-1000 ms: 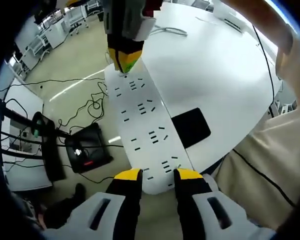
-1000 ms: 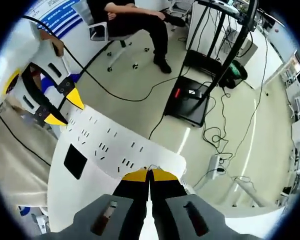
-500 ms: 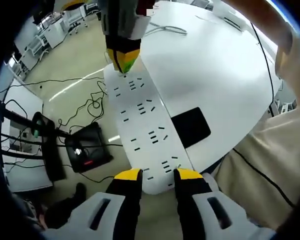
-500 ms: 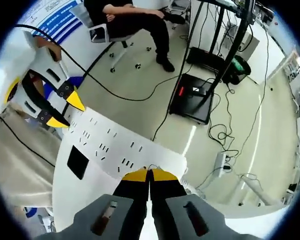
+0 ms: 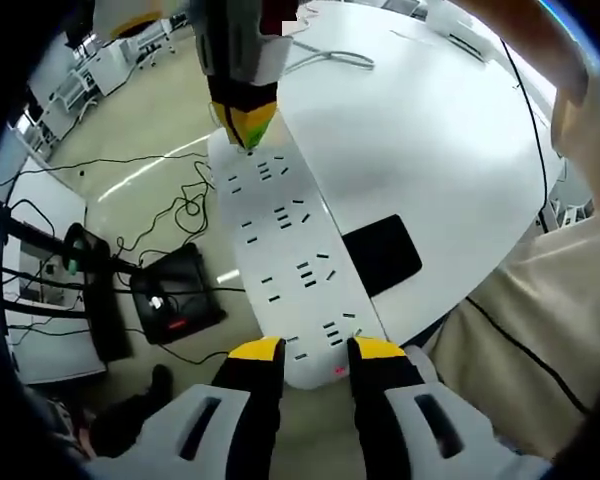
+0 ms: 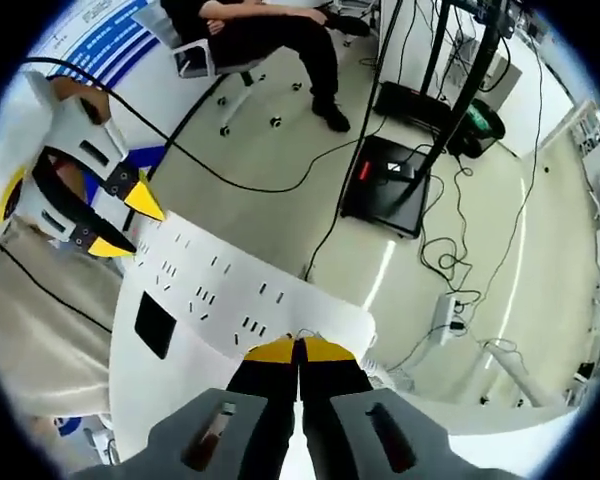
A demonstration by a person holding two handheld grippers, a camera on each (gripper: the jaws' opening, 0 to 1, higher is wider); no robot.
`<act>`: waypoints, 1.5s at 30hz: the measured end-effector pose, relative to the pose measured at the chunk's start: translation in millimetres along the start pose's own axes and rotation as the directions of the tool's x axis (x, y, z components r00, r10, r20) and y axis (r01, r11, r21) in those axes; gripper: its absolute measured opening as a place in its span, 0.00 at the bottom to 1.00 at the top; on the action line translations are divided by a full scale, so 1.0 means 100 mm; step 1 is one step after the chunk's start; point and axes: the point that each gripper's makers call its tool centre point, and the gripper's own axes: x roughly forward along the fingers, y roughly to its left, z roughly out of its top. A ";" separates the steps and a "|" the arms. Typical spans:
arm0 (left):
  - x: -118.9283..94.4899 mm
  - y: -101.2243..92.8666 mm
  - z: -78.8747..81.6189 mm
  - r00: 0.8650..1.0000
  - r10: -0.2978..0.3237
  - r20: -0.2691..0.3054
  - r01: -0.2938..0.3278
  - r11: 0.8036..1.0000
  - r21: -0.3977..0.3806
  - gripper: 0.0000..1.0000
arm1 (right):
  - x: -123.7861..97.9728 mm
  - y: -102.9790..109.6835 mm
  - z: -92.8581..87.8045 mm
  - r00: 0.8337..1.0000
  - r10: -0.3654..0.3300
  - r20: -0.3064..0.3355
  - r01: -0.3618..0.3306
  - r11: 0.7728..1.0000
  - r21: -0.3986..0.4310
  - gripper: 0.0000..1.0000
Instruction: Pick up the power strip scattered on the table, fix it on the side mounting bracket of the table, and press the switch
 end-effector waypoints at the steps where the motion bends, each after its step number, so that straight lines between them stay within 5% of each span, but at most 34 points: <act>1: 0.00 0.00 0.00 1.000 0.000 0.001 0.000 1.000 0.000 0.31 | 0.00 0.00 0.00 1.000 0.002 0.001 -0.002 1.000 0.004 0.00; 36: -0.01 -0.02 -0.01 1.000 0.002 -0.026 -0.002 1.000 0.022 0.31 | 0.00 -0.06 0.06 1.000 -0.022 -0.021 0.022 1.000 -0.008 0.00; 45: -0.02 0.02 -0.01 0.999 0.001 -0.033 0.000 1.000 0.021 0.31 | -0.08 -0.08 0.08 0.999 -0.038 0.021 0.037 0.999 0.016 0.00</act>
